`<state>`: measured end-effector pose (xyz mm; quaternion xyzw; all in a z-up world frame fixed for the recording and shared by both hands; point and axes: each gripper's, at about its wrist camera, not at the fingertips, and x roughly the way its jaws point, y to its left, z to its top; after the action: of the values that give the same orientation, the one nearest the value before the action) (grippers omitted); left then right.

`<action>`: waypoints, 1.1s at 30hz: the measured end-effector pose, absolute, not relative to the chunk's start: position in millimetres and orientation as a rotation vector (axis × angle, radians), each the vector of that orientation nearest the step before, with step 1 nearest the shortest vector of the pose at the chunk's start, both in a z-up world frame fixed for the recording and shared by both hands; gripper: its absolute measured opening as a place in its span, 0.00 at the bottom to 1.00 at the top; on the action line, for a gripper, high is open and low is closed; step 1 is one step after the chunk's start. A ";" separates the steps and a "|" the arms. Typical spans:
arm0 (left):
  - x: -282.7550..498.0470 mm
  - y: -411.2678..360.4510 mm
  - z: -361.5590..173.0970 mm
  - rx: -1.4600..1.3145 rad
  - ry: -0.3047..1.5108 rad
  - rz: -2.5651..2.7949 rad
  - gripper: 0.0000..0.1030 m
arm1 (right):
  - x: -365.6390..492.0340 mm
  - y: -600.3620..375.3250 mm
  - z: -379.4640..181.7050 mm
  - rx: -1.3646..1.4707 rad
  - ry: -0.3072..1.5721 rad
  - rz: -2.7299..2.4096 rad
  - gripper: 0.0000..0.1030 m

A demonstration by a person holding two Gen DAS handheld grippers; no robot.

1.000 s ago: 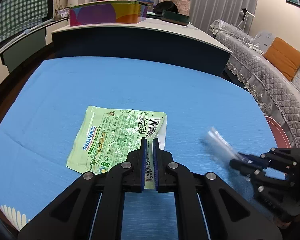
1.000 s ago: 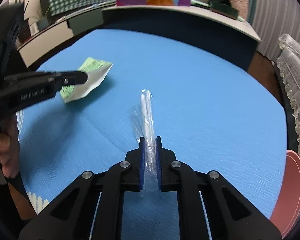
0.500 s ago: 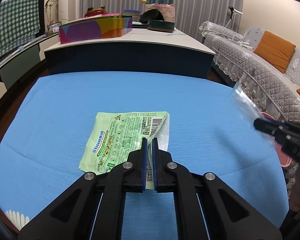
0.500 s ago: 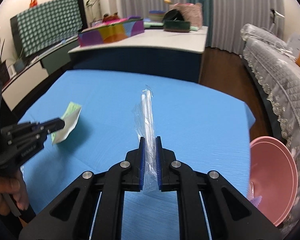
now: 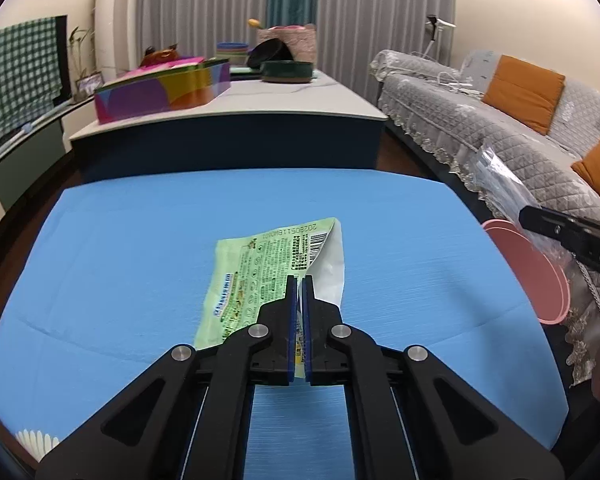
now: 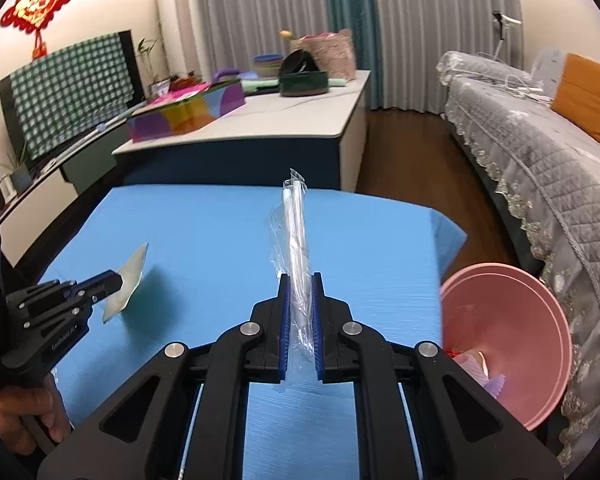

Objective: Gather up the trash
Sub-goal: 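Carry both items over the pink bin and open both grippers to drop them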

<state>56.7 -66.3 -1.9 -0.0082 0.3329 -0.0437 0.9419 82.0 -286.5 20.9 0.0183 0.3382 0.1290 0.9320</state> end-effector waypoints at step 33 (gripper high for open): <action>116.0 -254.7 44.1 0.042 0.580 -0.495 0.02 | 65.6 -476.7 47.6 0.221 0.612 -0.185 0.10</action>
<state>116.0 -254.7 44.1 0.0203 0.2829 -0.2417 0.9280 65.6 -476.7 47.6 0.1082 0.3000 -0.0909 0.9434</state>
